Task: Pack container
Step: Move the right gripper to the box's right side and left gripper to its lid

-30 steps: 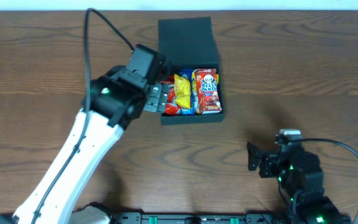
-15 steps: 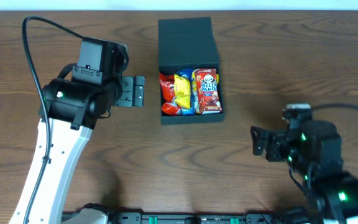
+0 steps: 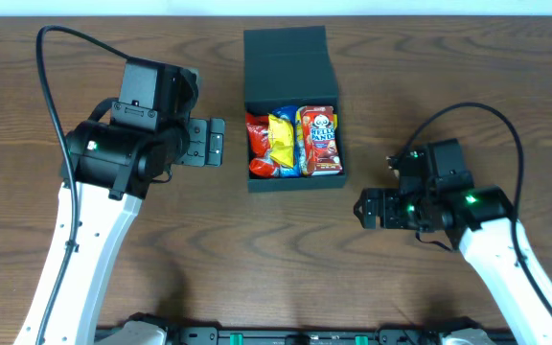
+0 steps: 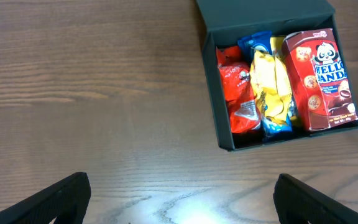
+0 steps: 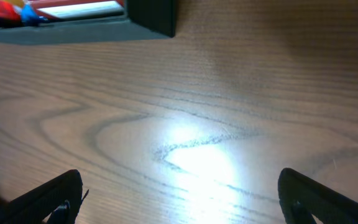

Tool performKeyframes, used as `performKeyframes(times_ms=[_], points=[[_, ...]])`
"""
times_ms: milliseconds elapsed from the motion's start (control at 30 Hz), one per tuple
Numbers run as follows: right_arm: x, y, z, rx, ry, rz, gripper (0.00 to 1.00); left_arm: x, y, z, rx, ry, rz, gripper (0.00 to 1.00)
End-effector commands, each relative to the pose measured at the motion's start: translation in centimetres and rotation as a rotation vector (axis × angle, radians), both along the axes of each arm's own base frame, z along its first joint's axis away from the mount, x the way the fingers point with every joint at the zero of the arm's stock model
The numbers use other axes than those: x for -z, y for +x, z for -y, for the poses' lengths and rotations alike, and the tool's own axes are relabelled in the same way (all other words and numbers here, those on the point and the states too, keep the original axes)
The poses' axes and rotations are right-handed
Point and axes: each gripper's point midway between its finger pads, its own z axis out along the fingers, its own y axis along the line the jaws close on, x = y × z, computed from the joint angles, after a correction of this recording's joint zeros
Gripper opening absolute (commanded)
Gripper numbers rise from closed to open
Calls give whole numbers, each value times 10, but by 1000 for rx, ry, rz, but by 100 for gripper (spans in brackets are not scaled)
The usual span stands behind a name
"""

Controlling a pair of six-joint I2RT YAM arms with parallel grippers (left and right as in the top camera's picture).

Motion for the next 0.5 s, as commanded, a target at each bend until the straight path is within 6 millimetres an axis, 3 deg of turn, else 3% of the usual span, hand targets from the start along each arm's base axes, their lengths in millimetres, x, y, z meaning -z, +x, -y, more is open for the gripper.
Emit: performKeyframes(times_ms=[0, 133, 267, 467], points=[[-3, 9, -3, -1, 17, 13, 99, -4, 3, 1, 14, 2, 7, 95], [-11, 19, 3, 26, -23, 42, 99, 3, 6, 1, 18, 9, -13, 95], [-31, 31, 11, 52, -73, 80, 99, 12, 10, 3, 18, 15, -40, 95], [-29, 50, 14, 65, -117, 60, 99, 12, 20, 11, 68, 1, -16, 95]])
